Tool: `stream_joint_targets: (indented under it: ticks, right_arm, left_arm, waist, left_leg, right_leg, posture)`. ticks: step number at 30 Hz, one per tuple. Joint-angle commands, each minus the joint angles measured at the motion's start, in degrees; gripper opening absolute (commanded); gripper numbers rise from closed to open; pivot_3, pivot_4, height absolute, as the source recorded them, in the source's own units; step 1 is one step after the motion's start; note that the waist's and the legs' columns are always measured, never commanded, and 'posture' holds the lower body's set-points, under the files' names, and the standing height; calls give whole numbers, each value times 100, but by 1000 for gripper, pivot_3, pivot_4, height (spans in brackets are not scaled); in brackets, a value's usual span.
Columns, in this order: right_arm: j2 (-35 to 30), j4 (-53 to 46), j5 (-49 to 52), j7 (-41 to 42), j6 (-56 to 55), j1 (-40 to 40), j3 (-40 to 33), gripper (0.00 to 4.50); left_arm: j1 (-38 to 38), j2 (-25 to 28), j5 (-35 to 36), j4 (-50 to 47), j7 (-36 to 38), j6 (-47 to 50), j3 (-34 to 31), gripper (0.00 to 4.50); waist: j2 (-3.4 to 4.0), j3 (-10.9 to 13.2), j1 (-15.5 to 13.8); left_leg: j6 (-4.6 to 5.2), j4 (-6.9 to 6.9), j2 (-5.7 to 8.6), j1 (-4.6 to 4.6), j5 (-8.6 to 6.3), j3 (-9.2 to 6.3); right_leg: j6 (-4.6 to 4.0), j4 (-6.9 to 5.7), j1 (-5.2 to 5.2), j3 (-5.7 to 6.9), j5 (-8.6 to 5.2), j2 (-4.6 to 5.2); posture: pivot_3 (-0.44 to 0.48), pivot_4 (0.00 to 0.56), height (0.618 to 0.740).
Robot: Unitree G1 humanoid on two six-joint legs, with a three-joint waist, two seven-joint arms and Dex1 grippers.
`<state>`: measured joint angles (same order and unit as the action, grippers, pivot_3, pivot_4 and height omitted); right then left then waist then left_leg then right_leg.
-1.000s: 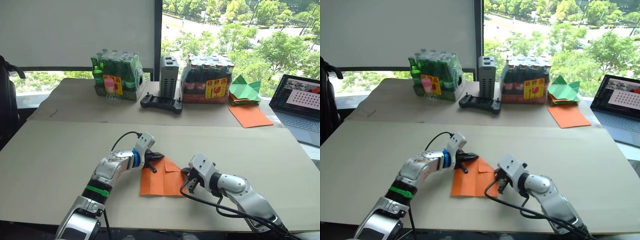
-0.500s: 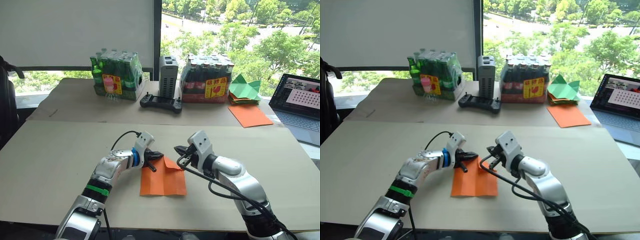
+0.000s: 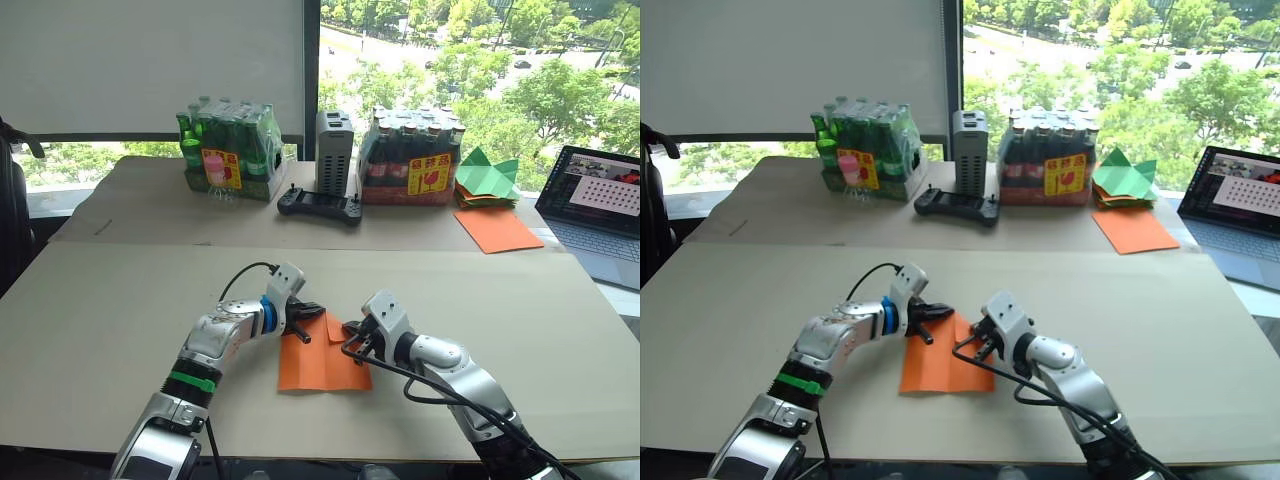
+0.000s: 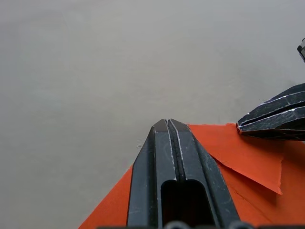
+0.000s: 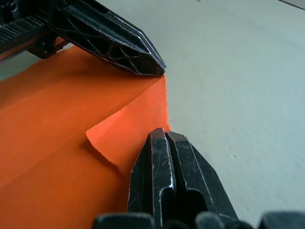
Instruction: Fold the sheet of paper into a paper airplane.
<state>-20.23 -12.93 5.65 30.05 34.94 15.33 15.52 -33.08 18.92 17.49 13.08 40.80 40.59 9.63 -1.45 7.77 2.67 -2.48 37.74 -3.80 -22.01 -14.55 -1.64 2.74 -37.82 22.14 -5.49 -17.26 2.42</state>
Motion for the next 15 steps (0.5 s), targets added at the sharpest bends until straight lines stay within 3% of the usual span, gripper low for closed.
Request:
stream_joint_targets:
  ticks: [1, 10, 15]
  right_arm:
    - [-96, 25, -129, 73, -58, -51, 152, 84]
    - [-149, 122, -233, 131, -150, -125, 204, 84]
    - [-147, 153, -288, 155, -176, -141, 238, 84]
  left_arm:
    - [171, 142, -45, 78, -182, 297, -214, 0]
    - [207, 63, 975, -646, -166, 1230, -1270, 0]
    - [145, 28, 2208, -1100, -384, 2288, -2533, 0]
  waist:
    - [0, 0, -2]
    - [-1, 4, -9]
    - [-3, 6, -2]
  left_leg:
    - [0, 0, 0, 0, 0, 0]
    - [0, -2, -1, -6, 0, 0]
    - [0, -2, -2, -13, 0, -2]
  right_leg:
    - [0, 1, 0, 0, 0, 0]
    - [0, 6, 3, 1, 0, 0]
    - [0, 7, 8, 2, 0, 1]
  posture:
    - [0, 150, 740]
    - [0, 150, 740]
    - [0, 150, 740]
